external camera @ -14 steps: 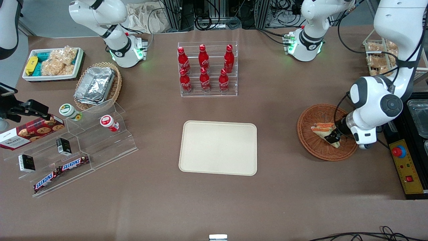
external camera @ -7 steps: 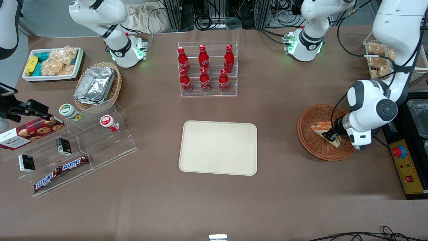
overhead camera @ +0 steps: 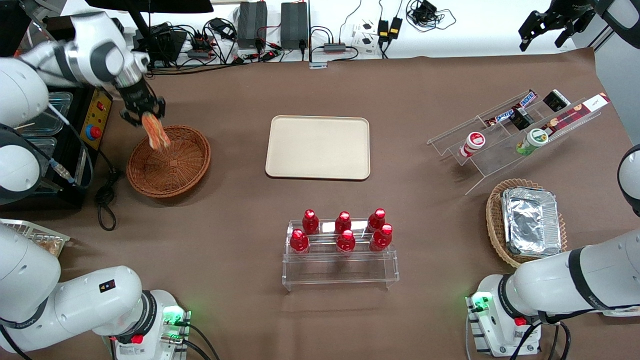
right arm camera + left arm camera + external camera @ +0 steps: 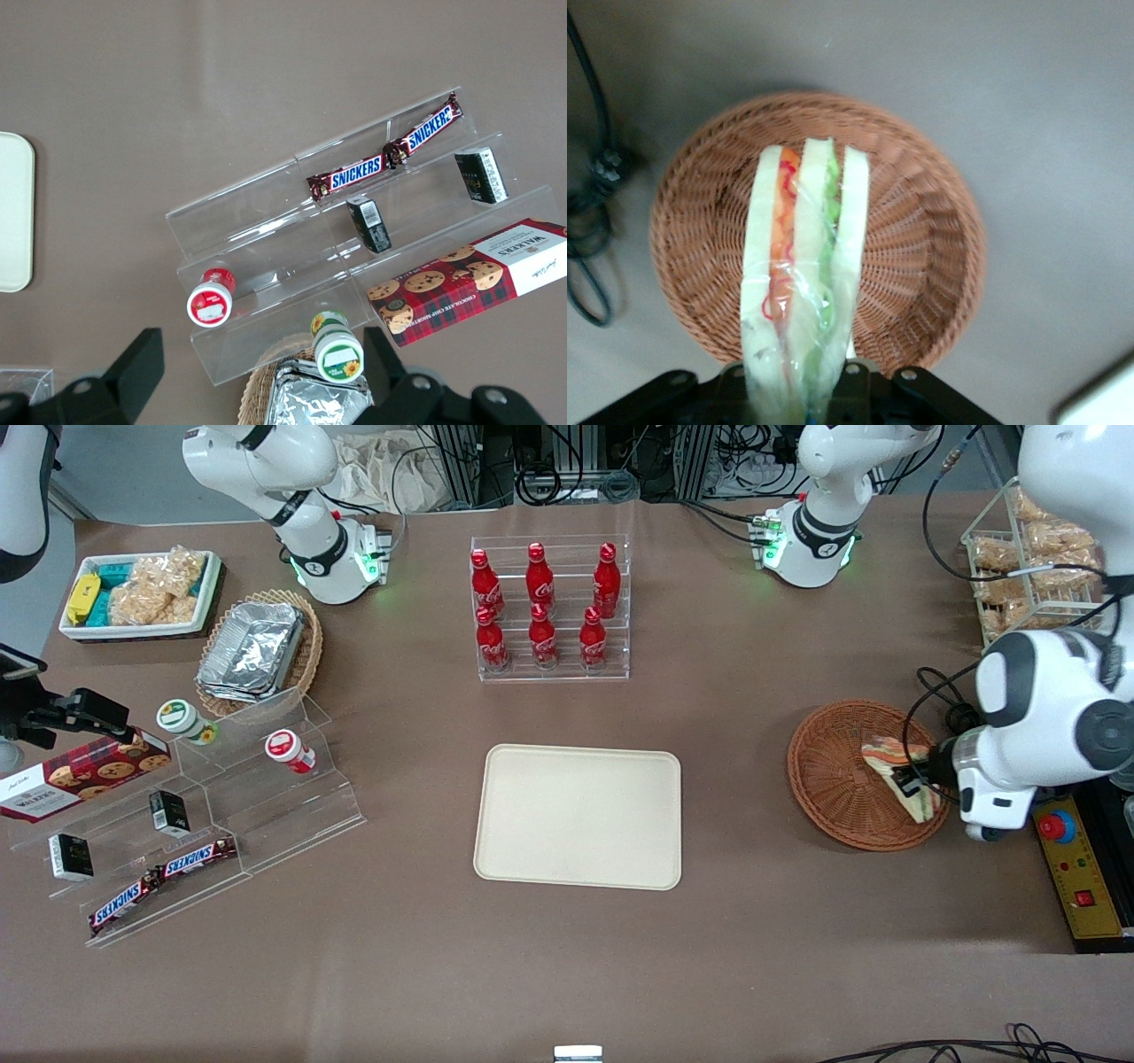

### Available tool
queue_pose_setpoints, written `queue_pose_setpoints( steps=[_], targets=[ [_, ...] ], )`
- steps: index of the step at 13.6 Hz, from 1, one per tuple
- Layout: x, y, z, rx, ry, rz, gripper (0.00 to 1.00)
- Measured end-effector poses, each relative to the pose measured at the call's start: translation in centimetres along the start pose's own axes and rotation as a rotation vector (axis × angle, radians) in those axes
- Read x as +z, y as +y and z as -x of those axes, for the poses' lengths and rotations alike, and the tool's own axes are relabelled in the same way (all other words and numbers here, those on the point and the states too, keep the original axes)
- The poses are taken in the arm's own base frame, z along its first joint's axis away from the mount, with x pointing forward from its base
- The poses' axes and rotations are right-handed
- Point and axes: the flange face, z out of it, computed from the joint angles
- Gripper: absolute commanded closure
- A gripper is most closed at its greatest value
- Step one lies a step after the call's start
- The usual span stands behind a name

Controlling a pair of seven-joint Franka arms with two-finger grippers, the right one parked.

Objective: Place sandwich from basket to tray
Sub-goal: 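Carry the held sandwich with the left gripper over the beige tray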

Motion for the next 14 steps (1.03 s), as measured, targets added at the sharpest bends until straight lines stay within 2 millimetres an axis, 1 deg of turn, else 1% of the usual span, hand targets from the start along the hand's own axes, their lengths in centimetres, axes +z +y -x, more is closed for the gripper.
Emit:
queue_pose_setpoints(
  steps=[1,2,3,4,5,6,7,8,10,11,12,14],
  targets=[
    [-3.2,1.2,0.4,0.063,0.010,-0.001,1.00],
    [-5.4,2.7,1.3,0.111,0.016,-0.005,1.00],
    [-7.0,4.7,2.6,0.156,0.021,-0.010,1.00],
    [-8.0,7.3,4.3,0.204,0.031,-0.014,1.00],
    [-8.6,9.9,6.2,0.254,0.043,-0.015,1.00],
    [-8.7,12.5,8.1,0.303,0.050,-0.018,1.00],
    [-8.3,14.9,9.9,0.352,0.049,-0.024,1.00],
    [-7.5,17.4,11.5,0.398,0.044,-0.028,1.00],
    [-4.6,21.8,13.4,0.469,0.029,-0.023,1.00],
    [-2.9,23.7,13.8,0.494,0.026,-0.011,1.00],
    [-1.1,25.1,13.8,0.510,0.020,-0.001,1.00],
    [3.0,27.2,13.4,0.531,0.004,0.018,1.00]
  ],
)
